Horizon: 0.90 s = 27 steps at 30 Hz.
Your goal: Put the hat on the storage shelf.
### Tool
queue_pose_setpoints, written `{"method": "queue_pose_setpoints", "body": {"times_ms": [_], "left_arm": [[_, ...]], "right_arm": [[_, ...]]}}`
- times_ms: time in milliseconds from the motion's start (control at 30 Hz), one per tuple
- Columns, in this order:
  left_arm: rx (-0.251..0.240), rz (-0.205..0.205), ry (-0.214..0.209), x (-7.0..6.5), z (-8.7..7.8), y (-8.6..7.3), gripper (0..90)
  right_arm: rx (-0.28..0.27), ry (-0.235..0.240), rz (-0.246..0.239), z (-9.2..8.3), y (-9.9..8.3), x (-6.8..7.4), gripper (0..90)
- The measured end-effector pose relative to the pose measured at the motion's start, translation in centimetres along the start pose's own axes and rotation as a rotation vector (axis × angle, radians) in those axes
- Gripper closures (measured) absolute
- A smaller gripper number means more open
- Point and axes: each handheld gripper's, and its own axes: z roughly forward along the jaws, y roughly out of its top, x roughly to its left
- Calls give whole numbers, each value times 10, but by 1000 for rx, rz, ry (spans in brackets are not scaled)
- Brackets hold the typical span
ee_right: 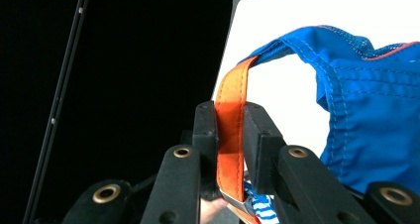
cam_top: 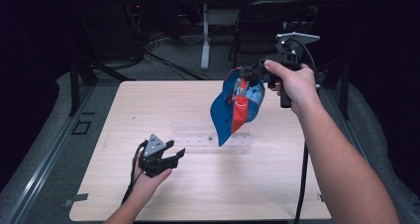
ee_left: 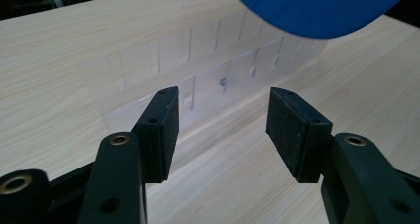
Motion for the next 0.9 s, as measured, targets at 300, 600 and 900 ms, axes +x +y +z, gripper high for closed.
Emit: {"method": "queue_pose_setpoints", "body": {"times_ms": [300,600,900], "left_arm": [[-32,39,-39,-25,18,22,482],[-33,86,-86,-48,34,40,539],[-39,132,-101,-68,44,50,541]], "right_arm": [[-17,-8,9,7,4,-3,781],[-12,-15,5,15,5,-1,781],[-10,-10,4,23,4,-2,781]]}}
